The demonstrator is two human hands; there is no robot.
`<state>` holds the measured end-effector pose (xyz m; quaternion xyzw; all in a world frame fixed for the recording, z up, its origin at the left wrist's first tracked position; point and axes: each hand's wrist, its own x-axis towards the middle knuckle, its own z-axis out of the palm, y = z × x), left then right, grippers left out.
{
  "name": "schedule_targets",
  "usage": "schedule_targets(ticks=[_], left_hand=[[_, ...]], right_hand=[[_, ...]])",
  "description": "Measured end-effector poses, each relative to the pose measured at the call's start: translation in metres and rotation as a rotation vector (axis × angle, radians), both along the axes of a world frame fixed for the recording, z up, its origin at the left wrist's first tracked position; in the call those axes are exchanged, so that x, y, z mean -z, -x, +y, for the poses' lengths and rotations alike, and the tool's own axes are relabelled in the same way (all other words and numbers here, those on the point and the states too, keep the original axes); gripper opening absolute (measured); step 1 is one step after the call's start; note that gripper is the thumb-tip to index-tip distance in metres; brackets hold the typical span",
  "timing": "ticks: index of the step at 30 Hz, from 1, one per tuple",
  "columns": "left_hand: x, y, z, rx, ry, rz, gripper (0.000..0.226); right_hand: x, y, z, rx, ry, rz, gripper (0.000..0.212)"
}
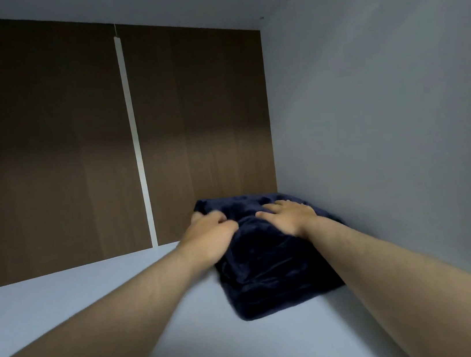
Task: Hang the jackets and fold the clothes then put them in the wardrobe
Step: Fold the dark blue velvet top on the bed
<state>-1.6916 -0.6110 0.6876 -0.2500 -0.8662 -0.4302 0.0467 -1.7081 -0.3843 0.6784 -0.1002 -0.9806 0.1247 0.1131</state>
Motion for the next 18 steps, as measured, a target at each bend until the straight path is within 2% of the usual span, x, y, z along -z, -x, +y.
schedule_targets(ticks=[2,4,7,10,15,18], left_hand=[[-0.018,0.019,0.015,-0.049,0.126,0.190,0.049],[-0.022,0.036,0.041,0.047,0.249,0.160,0.057],[-0.003,0.058,0.070,0.007,0.536,0.049,0.055],[0.003,0.064,0.072,-0.001,0.556,-0.036,0.057],[0.005,0.053,0.067,-0.023,0.680,0.024,0.055],[0.007,0.048,0.068,-0.033,0.685,0.056,0.050]], right_hand=[[-0.002,0.001,0.000,0.001,-0.001,-0.008,0.070],[-0.003,0.003,-0.001,0.010,0.000,-0.007,0.067],[0.000,0.001,0.000,0.001,0.014,-0.003,0.062],[0.000,-0.002,0.000,0.000,0.035,-0.001,0.059],[-0.004,-0.011,-0.008,0.011,0.005,-0.035,0.059],[0.001,-0.030,-0.010,-0.006,0.027,0.030,0.061]])
